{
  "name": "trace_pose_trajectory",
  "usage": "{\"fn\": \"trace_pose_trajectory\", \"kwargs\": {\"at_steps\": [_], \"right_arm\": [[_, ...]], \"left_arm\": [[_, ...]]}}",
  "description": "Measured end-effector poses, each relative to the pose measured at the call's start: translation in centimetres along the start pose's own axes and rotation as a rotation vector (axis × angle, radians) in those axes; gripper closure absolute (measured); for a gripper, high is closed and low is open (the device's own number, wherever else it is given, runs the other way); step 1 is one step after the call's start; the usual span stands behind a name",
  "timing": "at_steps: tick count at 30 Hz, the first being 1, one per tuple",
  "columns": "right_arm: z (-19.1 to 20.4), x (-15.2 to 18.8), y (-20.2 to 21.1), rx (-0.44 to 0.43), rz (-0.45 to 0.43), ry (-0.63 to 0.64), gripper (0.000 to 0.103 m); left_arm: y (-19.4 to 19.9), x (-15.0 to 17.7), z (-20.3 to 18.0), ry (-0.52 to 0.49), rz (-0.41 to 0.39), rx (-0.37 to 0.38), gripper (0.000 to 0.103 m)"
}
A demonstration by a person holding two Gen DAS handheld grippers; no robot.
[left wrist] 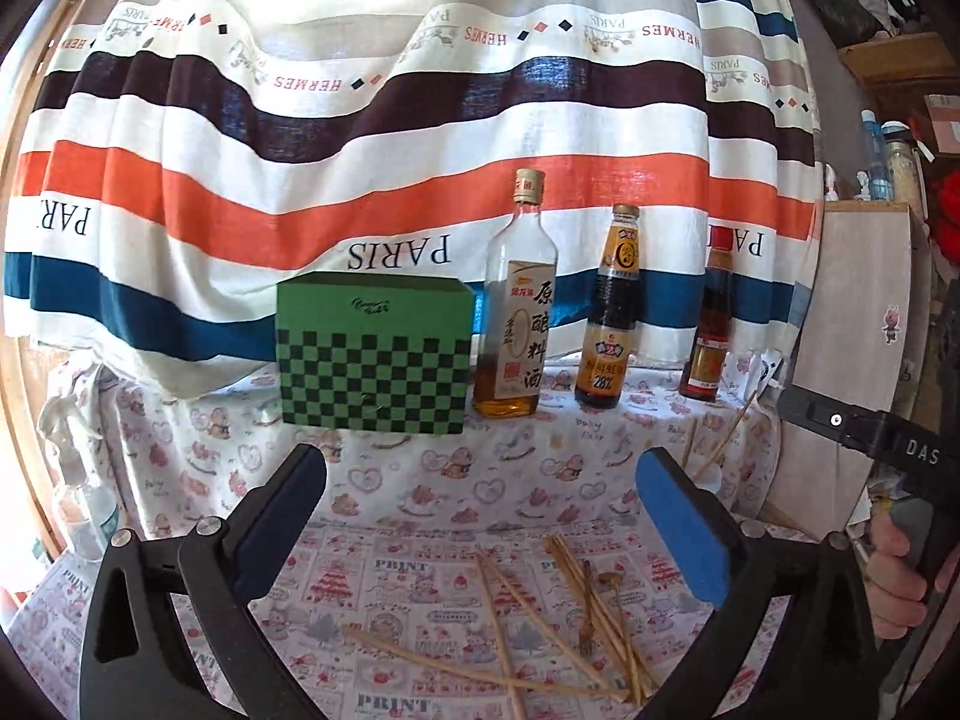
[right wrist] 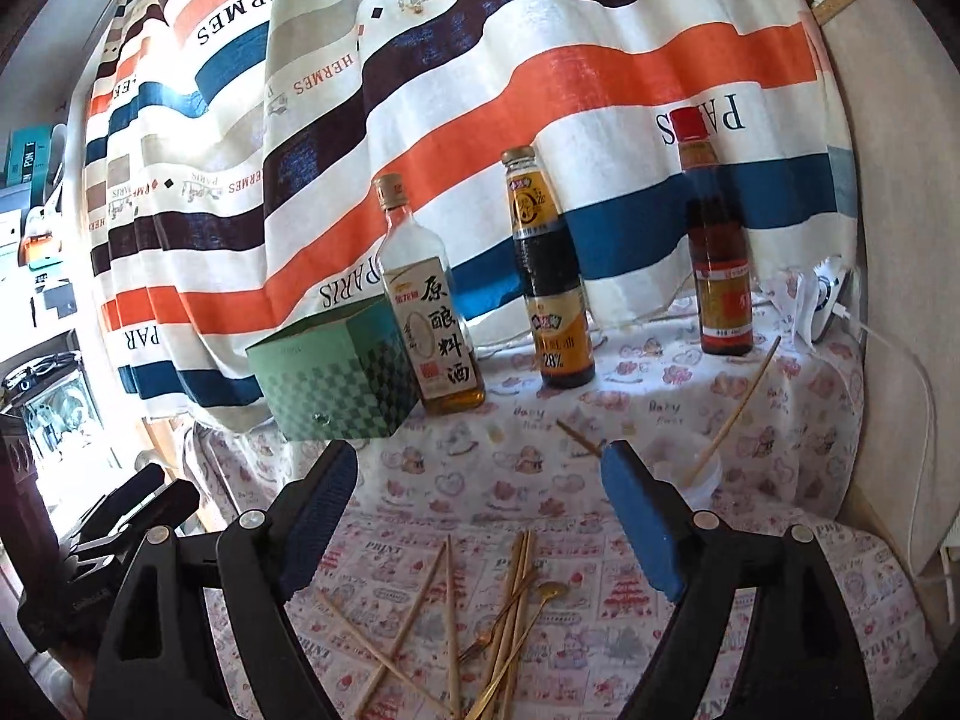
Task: Organize utensils
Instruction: 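Withdraw the left tool from the cup back toward the utensils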
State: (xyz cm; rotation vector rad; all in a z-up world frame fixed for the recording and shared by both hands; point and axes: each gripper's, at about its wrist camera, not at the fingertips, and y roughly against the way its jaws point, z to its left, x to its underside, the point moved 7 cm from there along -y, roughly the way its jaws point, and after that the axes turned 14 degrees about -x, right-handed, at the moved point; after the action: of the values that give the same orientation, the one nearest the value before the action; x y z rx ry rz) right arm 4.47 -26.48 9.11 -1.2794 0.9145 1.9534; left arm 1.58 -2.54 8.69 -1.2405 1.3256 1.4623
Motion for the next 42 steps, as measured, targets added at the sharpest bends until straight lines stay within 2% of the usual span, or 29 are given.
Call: {"fn": "trace_pose_trajectory", "kwargs": {"at_steps": [5, 7, 9, 12, 14, 16, 20, 24, 28, 30, 34, 37, 39, 42], "right_arm": [[-0.3, 3.9, -0.7, 0.017, -0.005, 0.005, 0.017], [-1.0, 5.5, -2.0, 0.065, 0.059, 0.032, 0.017], [-1.7, 7.1, -3.2, 0.067, 0.114, 0.042, 0.017], [-3.1, 9.1, -4.8, 0.126, 0.187, 0.020, 0.017], [-3.9, 10.2, -5.8, 0.091, 0.246, -0.039, 0.017], [-4.7, 11.1, -6.6, 0.084, 0.296, -0.087, 0.017], [-6.1, 12.4, -7.4, 0.091, 0.344, -0.157, 0.017], [-6.3, 13.3, -8.1, 0.100, 0.389, -0.138, 0.017], [-4.9, 14.0, -8.6, 0.079, 0.444, -0.071, 0.017], [-4.4, 14.3, -8.8, 0.064, 0.457, -0.058, 0.021], [-4.0, 14.8, -9.1, 0.052, 0.482, -0.051, 0.027], [-3.9, 14.8, -9.0, 0.058, 0.478, -0.045, 0.027], [-3.9, 14.6, -8.9, 0.065, 0.469, -0.041, 0.027], [-4.0, 13.9, -8.8, 0.086, 0.447, -0.023, 0.027]], "left_arm": [[-0.8, 4.1, 1.5, -0.058, -0.023, -0.081, 0.000], [-1.9, 5.4, 1.7, -0.080, 0.020, -0.132, 0.000], [-2.6, 6.2, 1.5, -0.080, 0.041, -0.113, 0.000], [-3.4, 7.2, 1.6, -0.055, 0.099, -0.096, 0.000], [-3.9, 7.7, 1.7, -0.029, 0.137, -0.074, 0.000], [-4.3, 8.1, 1.8, -0.023, 0.157, -0.082, 0.000], [-5.7, 9.6, 2.3, -0.042, 0.168, -0.212, 0.000], [-7.5, 11.2, 2.3, -0.094, 0.228, -0.243, 0.000], [-9.0, 12.9, 1.8, -0.080, 0.361, -0.129, 0.000], [-9.4, 13.6, 1.7, -0.065, 0.412, -0.093, 0.000], [-10.1, 15.3, 2.0, -0.028, 0.543, -0.112, 0.001], [-10.6, 16.5, 1.6, 0.028, 0.642, -0.053, 0.003], [-11.0, 17.2, 1.3, 0.032, 0.679, -0.046, 0.007], [-12.0, 17.9, 1.0, -0.017, 0.705, -0.080, 0.014]]}}
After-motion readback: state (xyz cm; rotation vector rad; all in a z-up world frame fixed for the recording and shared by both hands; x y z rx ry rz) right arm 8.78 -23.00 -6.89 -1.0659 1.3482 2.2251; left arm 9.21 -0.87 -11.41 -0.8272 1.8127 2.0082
